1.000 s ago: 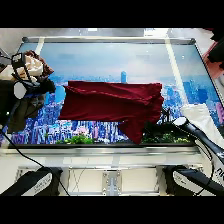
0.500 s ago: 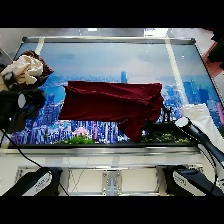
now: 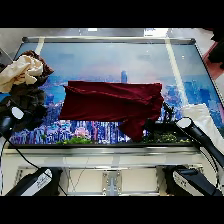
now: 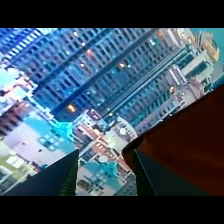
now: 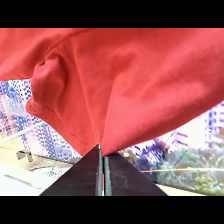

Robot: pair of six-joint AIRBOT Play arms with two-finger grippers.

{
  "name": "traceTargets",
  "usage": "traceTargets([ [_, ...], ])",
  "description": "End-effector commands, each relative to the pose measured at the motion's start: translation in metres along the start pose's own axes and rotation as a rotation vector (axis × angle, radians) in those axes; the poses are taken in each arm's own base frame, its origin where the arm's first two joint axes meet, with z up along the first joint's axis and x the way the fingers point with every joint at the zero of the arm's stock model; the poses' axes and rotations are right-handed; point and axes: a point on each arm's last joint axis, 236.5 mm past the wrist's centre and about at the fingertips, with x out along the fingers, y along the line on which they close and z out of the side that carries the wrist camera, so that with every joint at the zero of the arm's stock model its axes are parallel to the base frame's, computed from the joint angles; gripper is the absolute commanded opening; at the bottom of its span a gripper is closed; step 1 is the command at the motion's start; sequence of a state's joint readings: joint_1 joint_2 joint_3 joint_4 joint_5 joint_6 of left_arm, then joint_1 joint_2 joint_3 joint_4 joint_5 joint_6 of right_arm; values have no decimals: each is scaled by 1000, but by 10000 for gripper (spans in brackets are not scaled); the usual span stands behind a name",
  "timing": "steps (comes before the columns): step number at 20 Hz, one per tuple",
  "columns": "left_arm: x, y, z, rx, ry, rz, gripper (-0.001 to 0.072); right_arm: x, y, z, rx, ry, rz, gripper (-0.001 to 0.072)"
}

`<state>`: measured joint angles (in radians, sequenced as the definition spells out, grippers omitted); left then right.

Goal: Fold the shirts.

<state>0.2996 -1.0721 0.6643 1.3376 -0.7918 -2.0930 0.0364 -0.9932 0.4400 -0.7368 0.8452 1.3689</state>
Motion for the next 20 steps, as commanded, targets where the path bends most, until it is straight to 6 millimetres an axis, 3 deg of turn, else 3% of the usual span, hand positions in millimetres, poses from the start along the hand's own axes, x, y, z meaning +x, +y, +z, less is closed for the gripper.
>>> traceTargets([
  [1, 25, -27, -29, -74, 158, -132, 411, 0, 1, 1, -9, -7, 0, 30],
  [3, 37, -38, -41, -115, 226, -178, 412, 0, 1, 1, -9, -7, 1, 30],
  [11, 55, -28, -50, -140, 275, -143, 414, 0, 1, 5, -6, -22, 1, 30],
  [12, 56, -28, -50, -139, 273, -142, 377, -1, 1, 6, -4, -24, 2, 30],
  [14, 57, -32, -43, -120, 247, -162, 20, -1, 2, 6, -1, -24, 5, 30],
  [17, 45, -53, -36, 2, 246, -225, 14, -4, 7, 7, -11, -28, 15, 30],
  [20, 0, -82, -40, 237, 274, -319, 13, -30, 29, 12, -80, -49, 32, 29],
])
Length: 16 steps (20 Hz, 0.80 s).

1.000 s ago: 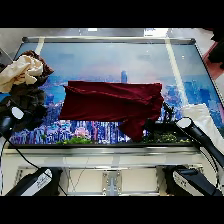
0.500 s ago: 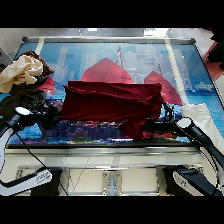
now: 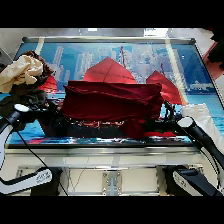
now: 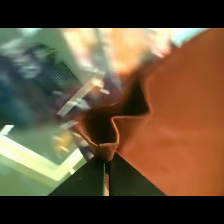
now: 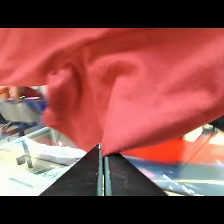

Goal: Fold the shirts.

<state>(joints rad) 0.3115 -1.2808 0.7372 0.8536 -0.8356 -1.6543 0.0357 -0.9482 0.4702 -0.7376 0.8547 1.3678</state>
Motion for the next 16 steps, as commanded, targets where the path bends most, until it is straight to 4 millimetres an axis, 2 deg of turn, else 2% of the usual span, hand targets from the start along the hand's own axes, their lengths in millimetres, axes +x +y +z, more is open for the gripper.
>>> traceTargets([
  [1, -41, -40, -20, 265, 59, -76, 13, -27, 17, 2, -57, -2, -16, 29],
  [2, -57, -45, -30, 319, 57, -81, 13, -42, 17, 2, -80, -10, -54, 29],
  [5, -107, -42, -64, 465, 53, -29, 14, -85, 4, 3, -138, -45, -213, 28],
  [7, -138, -44, -80, 502, 3, -23, 13, -108, -2, -4, -170, -32, -287, 27],
  [9, -164, -49, -97, 514, -51, -39, 13, -118, 1, -9, -185, -15, -300, 26],
  [11, -178, -48, -111, 538, -60, -41, 13, -119, 7, -2, -191, -46, -287, 26],
  [13, -179, -38, -106, 540, -78, 8, 13, -118, 11, 13, -198, -104, -273, 26],
  [16, -178, -20, -66, 522, -191, 123, 13, -117, 22, 46, -230, -186, -255, 25],
])
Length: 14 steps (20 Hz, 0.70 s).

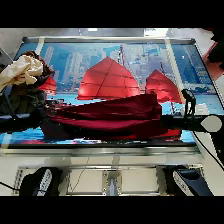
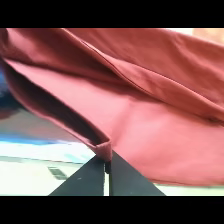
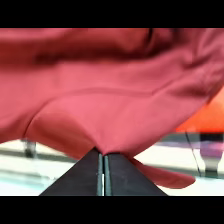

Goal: Fold the shirts.

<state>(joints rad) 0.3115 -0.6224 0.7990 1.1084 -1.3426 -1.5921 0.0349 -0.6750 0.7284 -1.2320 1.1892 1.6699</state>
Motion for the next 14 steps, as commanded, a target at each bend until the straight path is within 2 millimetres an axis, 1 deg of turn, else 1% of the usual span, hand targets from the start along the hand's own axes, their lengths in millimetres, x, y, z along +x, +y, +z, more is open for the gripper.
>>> traceTargets([
  [1, 1, 34, 17, -4, -59, 138, 13, -1, 5, 45, -37, -119, 1, 25],
  [3, 17, 41, 25, -24, -33, 144, 13, 2, 12, 84, -74, -177, 12, 24],
  [4, 28, 44, 30, -40, -23, 142, 12, 8, 14, 100, -93, -182, 11, 24],
  [6, 54, 39, 40, -44, -4, 99, 12, 29, 12, 127, -110, -165, 0, 24],
  [8, 89, 27, 39, -3, 45, 76, 12, 55, 8, 151, -122, -147, -8, 24],
  [9, 109, 20, 36, 33, 70, 77, 12, 70, 5, 160, -124, -135, -14, 24],
  [11, 146, 13, 30, 61, 106, 90, 12, 99, -4, 173, -116, -108, -26, 24],
  [12, 163, 14, 26, 49, 121, 105, 12, 116, -9, 176, -117, -90, -32, 24],
  [14, 187, 22, 24, 5, 131, 145, 12, 148, -22, 174, -103, -47, -47, 24],
])
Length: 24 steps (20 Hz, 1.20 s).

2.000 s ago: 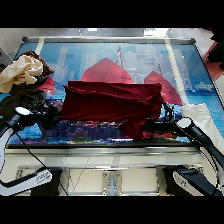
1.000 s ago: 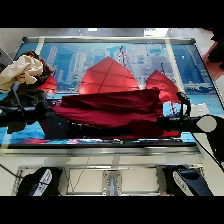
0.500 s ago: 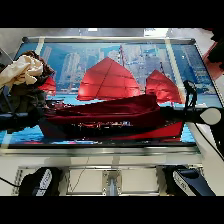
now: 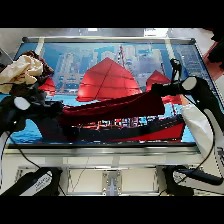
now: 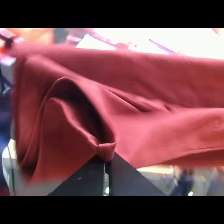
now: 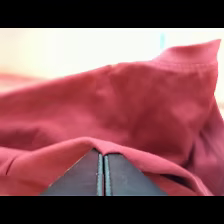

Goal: Fold the shirts.

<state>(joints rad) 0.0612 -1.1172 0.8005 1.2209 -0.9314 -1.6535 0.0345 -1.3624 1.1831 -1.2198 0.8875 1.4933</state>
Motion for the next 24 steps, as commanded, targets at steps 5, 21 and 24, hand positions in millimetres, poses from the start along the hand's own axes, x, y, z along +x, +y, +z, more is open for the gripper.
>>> traceTargets([
  [5, 43, 18, 27, -94, -82, 115, 13, 103, -55, -39, 70, 190, -53, 24],
  [21, 28, 32, -26, -8, 155, 289, 13, 119, -65, -36, 86, 163, -52, 25],
  [24, 32, 27, -38, 16, 180, 292, 13, 119, -65, -36, 89, 160, -51, 27],
])
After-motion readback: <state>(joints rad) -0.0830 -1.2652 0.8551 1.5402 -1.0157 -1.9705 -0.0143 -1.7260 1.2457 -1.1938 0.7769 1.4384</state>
